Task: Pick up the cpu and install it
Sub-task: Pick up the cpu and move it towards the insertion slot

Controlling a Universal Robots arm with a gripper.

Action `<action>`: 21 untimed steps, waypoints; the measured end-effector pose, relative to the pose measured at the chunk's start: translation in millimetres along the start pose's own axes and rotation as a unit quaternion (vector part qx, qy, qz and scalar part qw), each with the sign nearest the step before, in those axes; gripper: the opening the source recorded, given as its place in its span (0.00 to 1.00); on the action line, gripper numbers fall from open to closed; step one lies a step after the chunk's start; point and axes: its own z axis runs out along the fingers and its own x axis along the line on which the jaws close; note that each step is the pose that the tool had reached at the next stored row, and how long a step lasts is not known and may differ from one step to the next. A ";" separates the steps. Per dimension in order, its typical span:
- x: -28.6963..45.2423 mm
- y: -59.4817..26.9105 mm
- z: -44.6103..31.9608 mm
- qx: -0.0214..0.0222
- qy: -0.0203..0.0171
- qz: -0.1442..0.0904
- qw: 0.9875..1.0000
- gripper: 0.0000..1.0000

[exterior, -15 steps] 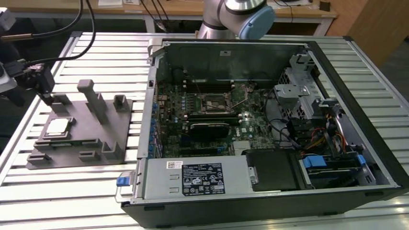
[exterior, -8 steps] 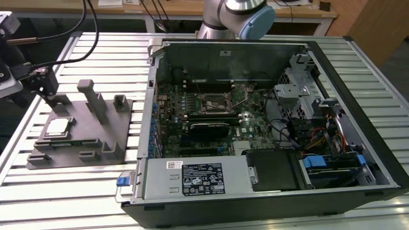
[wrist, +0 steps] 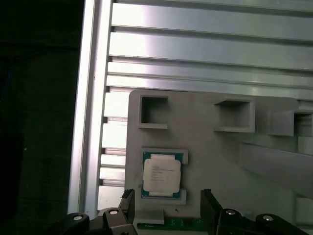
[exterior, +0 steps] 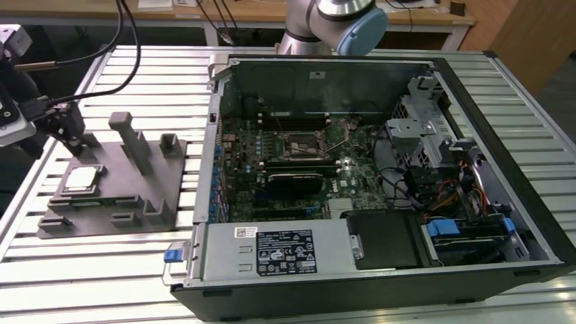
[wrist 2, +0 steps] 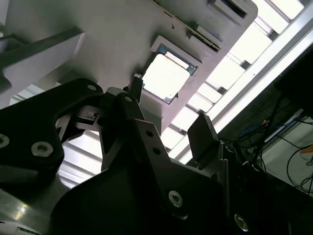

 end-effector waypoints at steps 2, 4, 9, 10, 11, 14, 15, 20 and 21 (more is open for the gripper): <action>-0.3 -0.5 2.6 0.000 0.000 0.000 1.000 0.64; -0.8 -0.8 5.3 0.000 0.000 0.000 1.000 0.64; -1.8 -1.3 12.2 0.000 0.000 0.000 1.000 0.64; -2.0 -1.3 13.6 0.000 0.000 0.000 1.000 0.64; -2.1 -1.4 14.9 0.000 0.000 0.000 1.000 0.64; -2.4 -1.5 18.5 0.000 0.000 0.000 1.000 0.64; -2.4 -1.6 19.7 0.000 0.000 0.000 1.000 0.64; -2.4 -1.8 25.1 0.000 0.000 -0.001 1.000 0.64; -2.4 -1.9 25.9 0.000 0.000 -0.002 1.000 0.64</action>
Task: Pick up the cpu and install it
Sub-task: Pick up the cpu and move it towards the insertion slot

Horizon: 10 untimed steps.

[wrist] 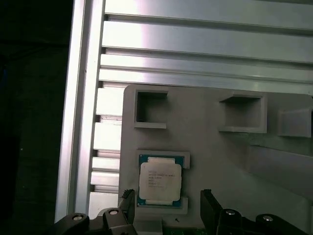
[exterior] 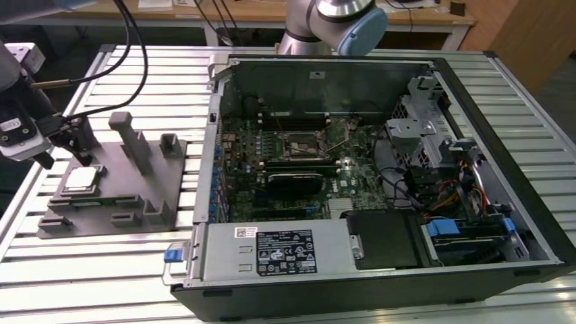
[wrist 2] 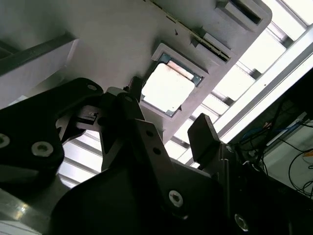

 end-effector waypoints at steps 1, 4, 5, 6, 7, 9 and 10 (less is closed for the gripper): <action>0.0 0.0 0.8 0.000 0.000 -0.001 1.000 0.64; 0.0 -0.1 3.0 0.000 0.000 -0.002 1.000 0.64; 0.1 -0.1 3.9 0.000 0.000 -0.003 1.000 0.64; 0.1 -0.2 4.9 0.000 0.000 -0.003 1.000 0.64; 0.1 -0.3 6.2 0.000 0.000 -0.003 1.000 0.64; 0.1 -0.3 8.4 0.000 0.000 -0.003 1.000 0.64; 0.2 -0.4 9.4 0.000 0.000 -0.003 1.000 0.66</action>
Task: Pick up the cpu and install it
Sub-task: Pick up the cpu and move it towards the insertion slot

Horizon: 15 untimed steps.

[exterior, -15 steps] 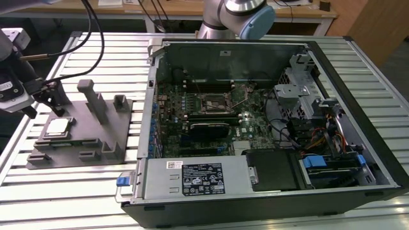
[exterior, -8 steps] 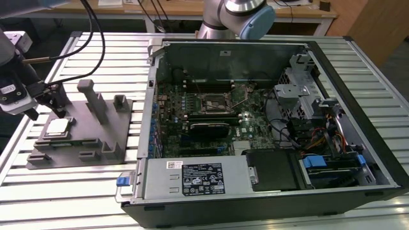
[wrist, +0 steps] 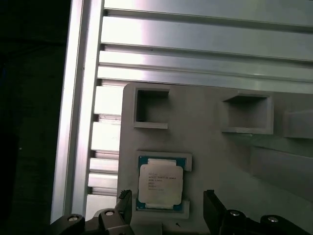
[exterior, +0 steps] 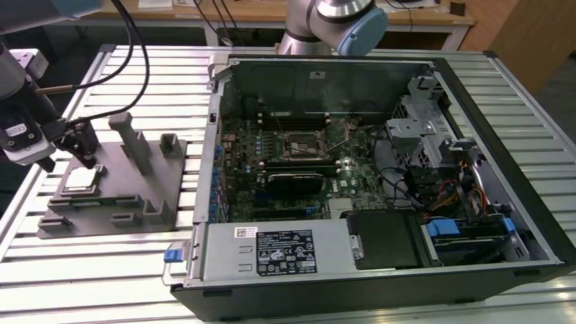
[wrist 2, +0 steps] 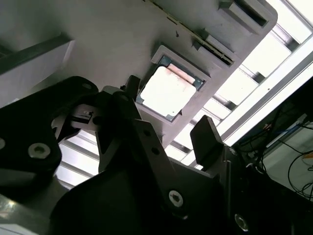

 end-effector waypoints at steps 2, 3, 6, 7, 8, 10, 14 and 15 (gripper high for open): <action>0.0 -0.1 2.5 0.000 0.000 0.000 1.000 0.72; 0.0 -0.2 4.0 0.000 0.000 -0.001 1.000 0.72; 0.1 -0.4 8.6 0.000 0.000 -0.001 1.000 0.72; 0.1 -0.4 9.9 0.000 0.000 -0.001 1.000 0.72; 0.1 -0.4 11.2 0.000 0.000 -0.001 1.000 0.72; 0.1 0.1 13.2 0.000 0.000 -0.001 1.000 0.72; 0.5 0.6 16.2 0.000 0.000 -0.001 1.000 0.72; 0.7 0.7 17.3 0.000 0.000 -0.001 1.000 0.72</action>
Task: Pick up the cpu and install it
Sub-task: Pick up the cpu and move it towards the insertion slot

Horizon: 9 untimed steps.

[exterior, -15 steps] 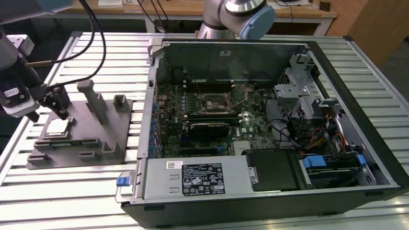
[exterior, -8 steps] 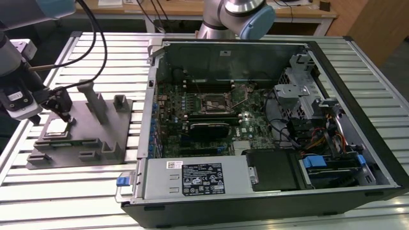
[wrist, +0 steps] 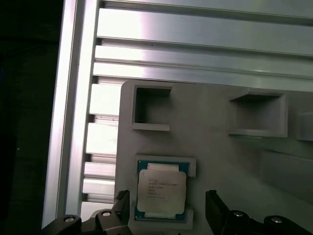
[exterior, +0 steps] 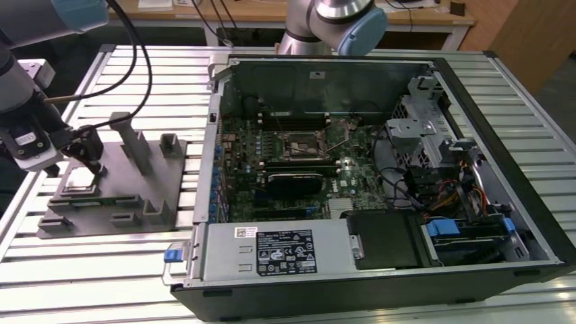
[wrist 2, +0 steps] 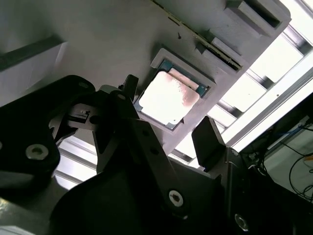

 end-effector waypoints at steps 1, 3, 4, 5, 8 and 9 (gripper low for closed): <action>0.3 0.1 1.3 0.000 0.000 0.000 1.000 0.72; 1.3 0.5 3.2 0.000 0.000 0.000 1.000 0.72; 1.9 0.6 4.1 0.000 0.000 0.001 1.000 0.72; 2.3 0.7 5.0 0.000 0.000 0.001 1.000 0.72; 2.6 1.1 7.7 0.000 0.000 0.001 1.000 0.72; 2.7 1.3 8.6 0.000 0.000 0.001 1.000 0.72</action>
